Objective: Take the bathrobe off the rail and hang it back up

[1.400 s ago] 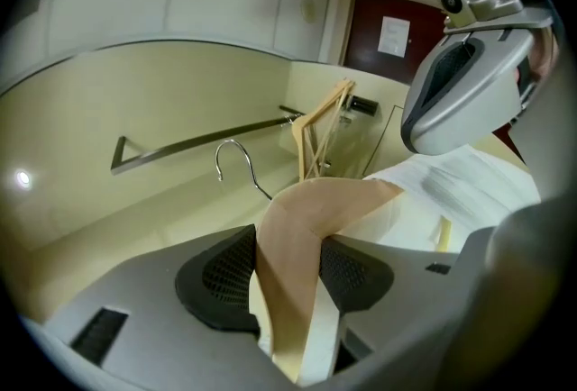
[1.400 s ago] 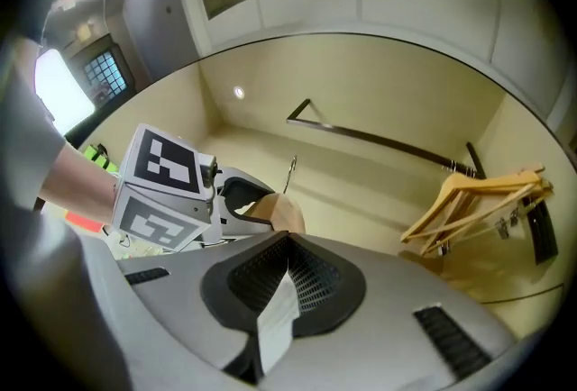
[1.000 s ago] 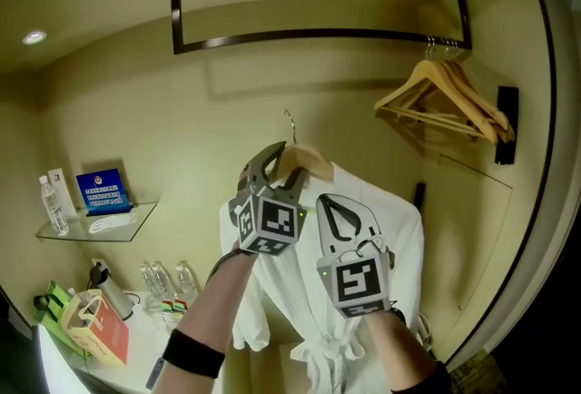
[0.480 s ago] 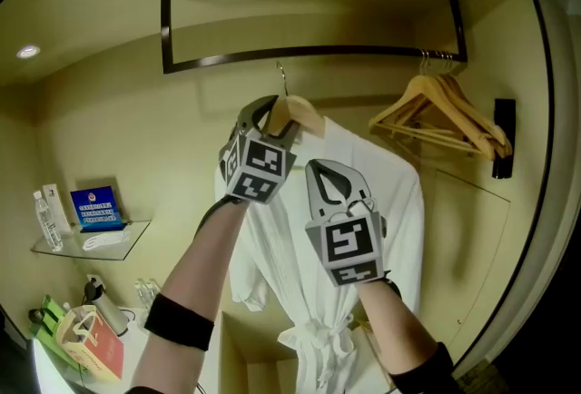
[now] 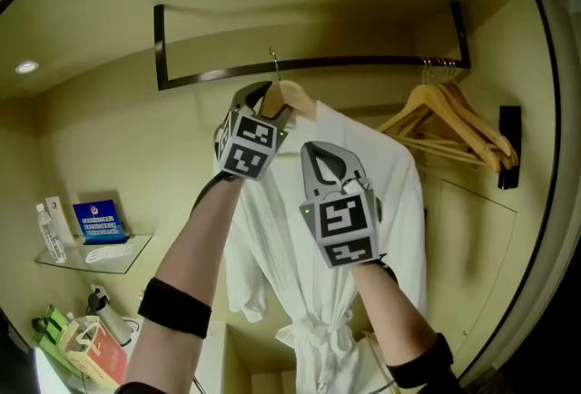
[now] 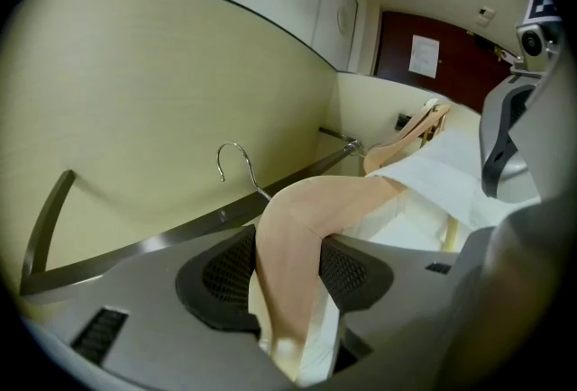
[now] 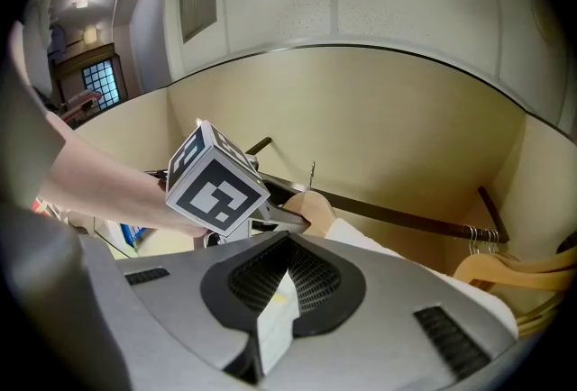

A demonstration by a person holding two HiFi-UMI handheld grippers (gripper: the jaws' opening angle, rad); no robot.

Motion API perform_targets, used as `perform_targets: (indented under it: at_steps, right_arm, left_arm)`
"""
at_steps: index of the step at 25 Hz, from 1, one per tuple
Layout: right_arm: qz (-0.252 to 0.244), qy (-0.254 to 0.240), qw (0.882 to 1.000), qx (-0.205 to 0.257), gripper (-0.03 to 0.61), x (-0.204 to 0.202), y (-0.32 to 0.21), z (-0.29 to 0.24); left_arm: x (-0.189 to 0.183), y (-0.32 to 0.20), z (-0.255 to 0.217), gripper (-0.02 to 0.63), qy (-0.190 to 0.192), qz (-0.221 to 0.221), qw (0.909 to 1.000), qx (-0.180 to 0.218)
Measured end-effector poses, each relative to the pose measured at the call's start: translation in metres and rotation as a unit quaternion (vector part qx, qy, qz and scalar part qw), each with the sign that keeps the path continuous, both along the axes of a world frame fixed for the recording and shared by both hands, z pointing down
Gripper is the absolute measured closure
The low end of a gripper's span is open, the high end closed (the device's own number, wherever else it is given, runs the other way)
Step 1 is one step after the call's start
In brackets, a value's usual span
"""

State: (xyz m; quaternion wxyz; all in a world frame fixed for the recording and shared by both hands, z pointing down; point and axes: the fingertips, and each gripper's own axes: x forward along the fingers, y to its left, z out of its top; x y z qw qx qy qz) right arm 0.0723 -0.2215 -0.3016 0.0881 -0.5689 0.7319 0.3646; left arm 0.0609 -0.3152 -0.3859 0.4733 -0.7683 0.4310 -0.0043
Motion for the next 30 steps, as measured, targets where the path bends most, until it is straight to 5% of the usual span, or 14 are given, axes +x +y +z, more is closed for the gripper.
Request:
perform_targets:
  at_steps: [16,30]
  right_arm:
    - [-0.006,0.014,1.0,-0.009,0.554,0.014,-0.031,0.006]
    - [-0.017,0.008,0.999,-0.035,0.554,0.011,-0.048,0.035]
  left_arm:
    - [-0.002,-0.049,0.009,0.413,0.012,-0.014,0.9992,-0.036]
    - [-0.012,-0.047,0.024,0.41,-0.014,-0.032,0.9993,-0.01]
